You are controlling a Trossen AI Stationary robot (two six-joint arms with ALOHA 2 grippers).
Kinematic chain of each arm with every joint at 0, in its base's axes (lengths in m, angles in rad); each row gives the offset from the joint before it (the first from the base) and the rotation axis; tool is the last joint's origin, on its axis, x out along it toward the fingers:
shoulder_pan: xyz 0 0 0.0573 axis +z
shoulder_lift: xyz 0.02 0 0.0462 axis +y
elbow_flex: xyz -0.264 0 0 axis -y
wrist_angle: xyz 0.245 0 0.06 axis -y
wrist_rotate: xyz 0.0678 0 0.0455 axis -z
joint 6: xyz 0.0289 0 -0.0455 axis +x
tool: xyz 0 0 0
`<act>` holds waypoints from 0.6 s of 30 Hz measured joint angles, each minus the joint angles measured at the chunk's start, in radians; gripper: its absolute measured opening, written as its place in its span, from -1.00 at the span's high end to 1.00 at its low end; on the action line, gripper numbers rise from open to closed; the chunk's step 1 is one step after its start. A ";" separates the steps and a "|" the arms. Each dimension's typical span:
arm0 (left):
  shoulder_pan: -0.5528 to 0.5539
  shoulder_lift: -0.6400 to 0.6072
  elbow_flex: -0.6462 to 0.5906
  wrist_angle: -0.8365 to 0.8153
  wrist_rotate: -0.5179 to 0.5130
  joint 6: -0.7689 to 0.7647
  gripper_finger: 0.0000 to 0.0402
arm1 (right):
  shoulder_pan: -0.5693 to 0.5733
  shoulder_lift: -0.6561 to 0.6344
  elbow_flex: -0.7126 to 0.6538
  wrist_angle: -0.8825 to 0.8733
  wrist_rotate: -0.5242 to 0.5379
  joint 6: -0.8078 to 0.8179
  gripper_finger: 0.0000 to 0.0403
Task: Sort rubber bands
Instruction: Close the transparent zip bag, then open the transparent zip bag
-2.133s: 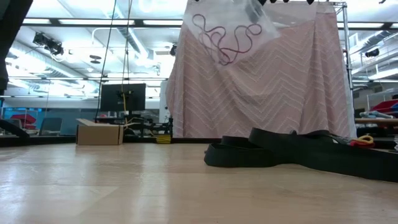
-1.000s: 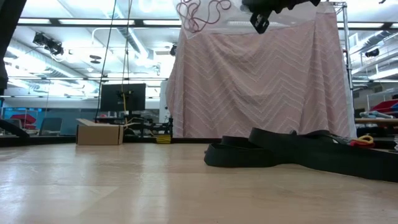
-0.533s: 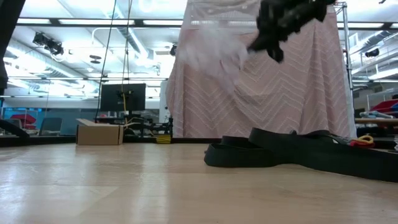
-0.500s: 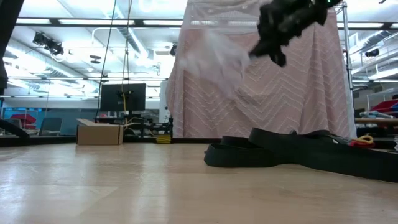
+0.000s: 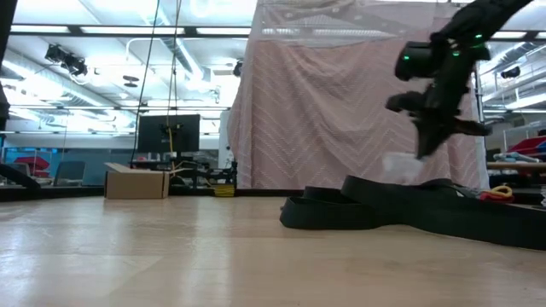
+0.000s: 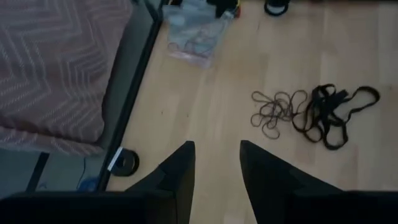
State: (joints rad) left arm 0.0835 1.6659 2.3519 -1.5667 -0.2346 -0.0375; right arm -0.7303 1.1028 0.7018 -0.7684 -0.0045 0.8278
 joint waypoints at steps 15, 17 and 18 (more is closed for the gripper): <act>0.003 0.002 -0.001 0.001 0.003 0.030 0.33 | 0.008 -0.343 -0.165 0.086 -0.011 0.049 0.25; -0.003 -0.004 -0.038 0.003 0.043 0.013 0.33 | 0.014 -0.345 -0.188 0.177 -0.120 0.030 0.15; -0.011 -0.028 -0.084 0.006 0.078 0.006 0.33 | 0.027 -0.347 -0.199 0.243 -0.185 -0.002 0.11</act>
State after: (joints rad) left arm 0.0728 1.6375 2.2677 -1.5610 -0.1565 -0.0314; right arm -0.7036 0.7559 0.5027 -0.5254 -0.1898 0.8257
